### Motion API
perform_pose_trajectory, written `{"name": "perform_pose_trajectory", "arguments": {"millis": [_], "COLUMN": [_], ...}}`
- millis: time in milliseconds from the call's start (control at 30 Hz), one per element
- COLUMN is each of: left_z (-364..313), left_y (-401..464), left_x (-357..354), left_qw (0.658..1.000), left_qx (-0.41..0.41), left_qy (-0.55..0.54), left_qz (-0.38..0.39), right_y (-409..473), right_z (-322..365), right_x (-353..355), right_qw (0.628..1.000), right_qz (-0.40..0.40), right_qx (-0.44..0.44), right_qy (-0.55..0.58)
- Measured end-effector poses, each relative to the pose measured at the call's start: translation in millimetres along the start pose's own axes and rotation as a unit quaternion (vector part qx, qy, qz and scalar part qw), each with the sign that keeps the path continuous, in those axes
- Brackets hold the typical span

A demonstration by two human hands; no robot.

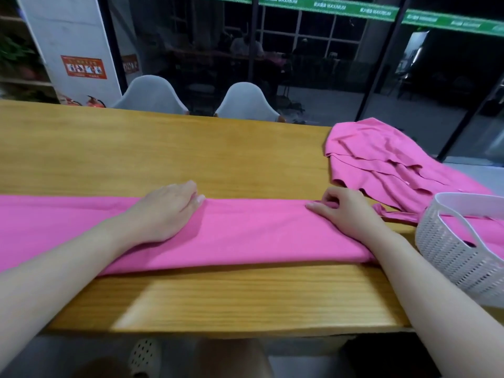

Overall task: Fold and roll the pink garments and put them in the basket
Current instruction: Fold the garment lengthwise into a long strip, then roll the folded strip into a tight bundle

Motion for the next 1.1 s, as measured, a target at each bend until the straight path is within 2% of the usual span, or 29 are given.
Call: {"name": "perform_pose_trajectory", "arguments": {"millis": [133,300,367,433,467,533,600,700,800,900,1100], "left_z": [1,3,-1,-9,-13,-21,-30,-28,-26,-21,-22], "left_y": [2,3,0,-4,-9,-22,-38,-63,-69,-67,-67], "left_x": [-4,-8,-4,5,10,19,18,2,-10,-13,-17], "left_qw": [1.000,0.999,0.999,0.996,0.994,0.991,0.994,0.999,0.999,0.996,0.993], "left_qx": [0.010,0.028,0.037,0.036,0.040,0.017,-0.024,0.000,0.022,0.043,0.052], "left_qy": [0.008,0.022,0.034,0.077,0.094,0.129,0.102,0.026,0.009,0.033,0.040], "left_qz": [-0.022,-0.012,-0.015,-0.038,-0.023,-0.016,-0.018,0.019,0.046,0.074,0.095], "right_y": [0,-2,-2,-1,-2,-12,-40,-98,-134,-126,-71], "right_z": [-9,-6,-4,4,13,43,90,176,226,203,59], "right_x": [3,10,7,12,17,24,17,-39,-115,-133,-62], "right_qw": [0.999,0.997,0.999,0.995,0.991,0.985,0.991,0.993,0.978,0.977,0.973], "right_qz": [-0.021,-0.064,-0.039,-0.019,-0.017,-0.026,-0.020,0.051,0.132,0.154,0.120], "right_qx": [-0.028,-0.016,-0.035,-0.051,-0.049,-0.028,0.003,0.082,0.135,0.087,-0.049], "right_qy": [0.018,0.037,-0.001,-0.080,-0.124,-0.168,-0.132,-0.060,-0.083,-0.122,-0.191]}}
Point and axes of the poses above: each hand's wrist, its own y-axis towards the middle knuckle, its own x-axis out of the back of the hand, z = x × y, the point moved 10 cm from there along y, towards the middle knuckle, and after that the axes turned 13 degrees about -x, right-handed, at the moved point
